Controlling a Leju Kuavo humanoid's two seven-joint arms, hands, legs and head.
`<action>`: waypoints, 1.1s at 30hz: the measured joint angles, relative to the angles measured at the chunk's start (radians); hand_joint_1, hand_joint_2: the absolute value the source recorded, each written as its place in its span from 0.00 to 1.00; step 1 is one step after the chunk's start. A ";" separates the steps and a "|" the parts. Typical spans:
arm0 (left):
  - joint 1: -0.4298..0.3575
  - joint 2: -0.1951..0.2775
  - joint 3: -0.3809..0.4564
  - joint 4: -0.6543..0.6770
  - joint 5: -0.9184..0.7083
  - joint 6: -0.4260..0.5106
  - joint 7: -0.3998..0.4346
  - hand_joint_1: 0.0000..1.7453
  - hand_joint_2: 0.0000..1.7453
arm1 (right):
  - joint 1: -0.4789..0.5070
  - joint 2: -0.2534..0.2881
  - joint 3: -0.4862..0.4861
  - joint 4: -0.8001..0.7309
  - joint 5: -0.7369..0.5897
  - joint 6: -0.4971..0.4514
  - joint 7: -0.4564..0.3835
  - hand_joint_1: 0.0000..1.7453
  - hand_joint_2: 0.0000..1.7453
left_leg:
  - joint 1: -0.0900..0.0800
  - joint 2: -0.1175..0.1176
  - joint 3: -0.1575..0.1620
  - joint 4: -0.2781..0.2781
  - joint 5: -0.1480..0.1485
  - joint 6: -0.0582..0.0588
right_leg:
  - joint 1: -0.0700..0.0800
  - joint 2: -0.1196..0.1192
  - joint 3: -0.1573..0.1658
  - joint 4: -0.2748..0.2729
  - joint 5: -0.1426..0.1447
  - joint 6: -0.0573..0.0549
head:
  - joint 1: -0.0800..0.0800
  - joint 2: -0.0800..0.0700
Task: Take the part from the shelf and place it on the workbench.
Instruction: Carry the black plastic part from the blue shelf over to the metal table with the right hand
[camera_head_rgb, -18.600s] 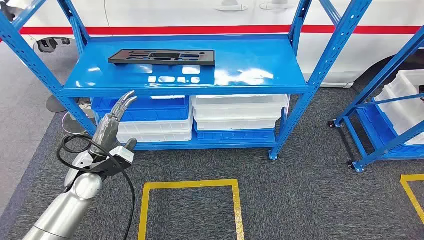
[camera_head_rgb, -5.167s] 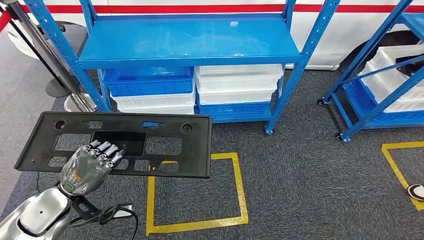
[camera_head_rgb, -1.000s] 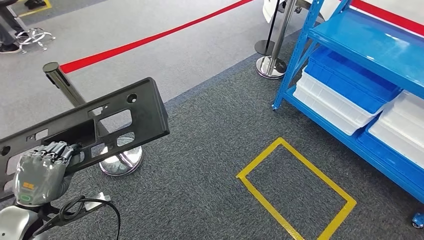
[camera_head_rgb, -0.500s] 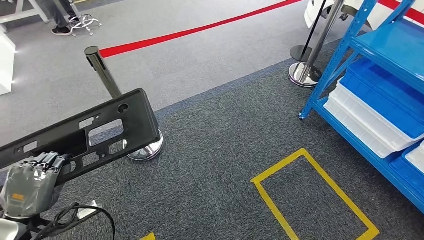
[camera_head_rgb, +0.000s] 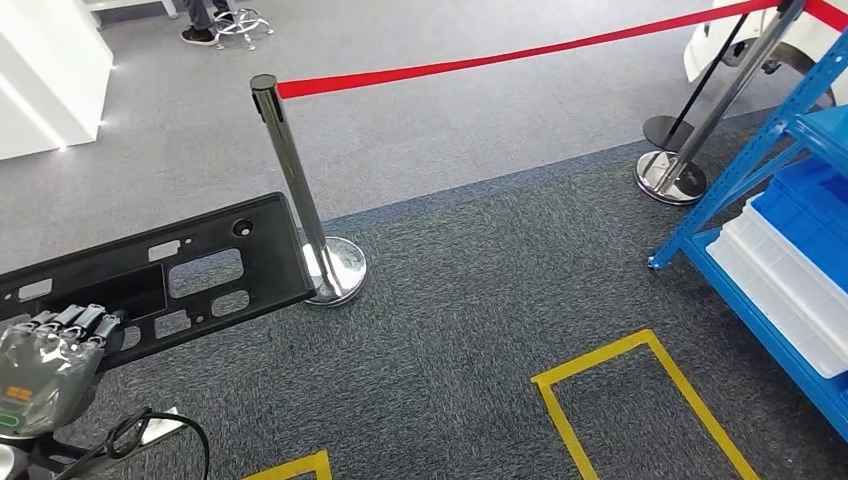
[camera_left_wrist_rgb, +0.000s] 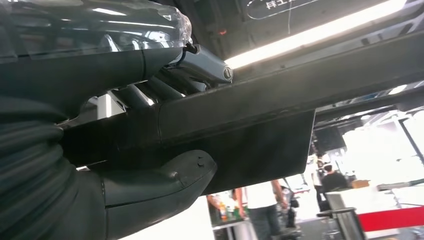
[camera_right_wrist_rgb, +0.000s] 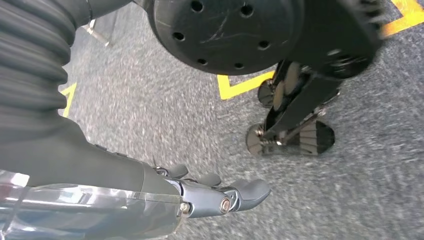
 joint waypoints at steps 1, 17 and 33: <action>0.001 0.004 0.000 0.000 -0.003 0.000 0.002 1.00 1.00 | 0.000 -0.001 0.000 0.000 0.002 0.005 -0.001 0.00 1.00 | 0.000 -0.009 -0.003 0.004 -0.001 -0.005 | -0.001 0.014 0.019 -0.043 0.015 -0.002 | 0.000 0.000; 0.007 0.057 0.009 -0.002 -0.016 0.000 0.021 1.00 1.00 | 0.001 -0.002 0.001 0.000 0.006 0.015 0.025 0.00 1.00 | -0.008 0.139 -0.007 0.023 -0.010 -0.028 | 0.015 -0.133 0.054 -0.086 0.007 -0.030 | 0.000 0.000; 0.011 0.068 0.029 -0.014 -0.014 0.005 0.032 1.00 1.00 | 0.001 0.003 0.001 0.001 0.003 0.006 0.020 0.00 1.00 | -0.004 -0.036 0.001 0.000 -0.005 -0.008 | 0.001 0.039 0.014 -0.075 0.041 -0.012 | 0.000 0.000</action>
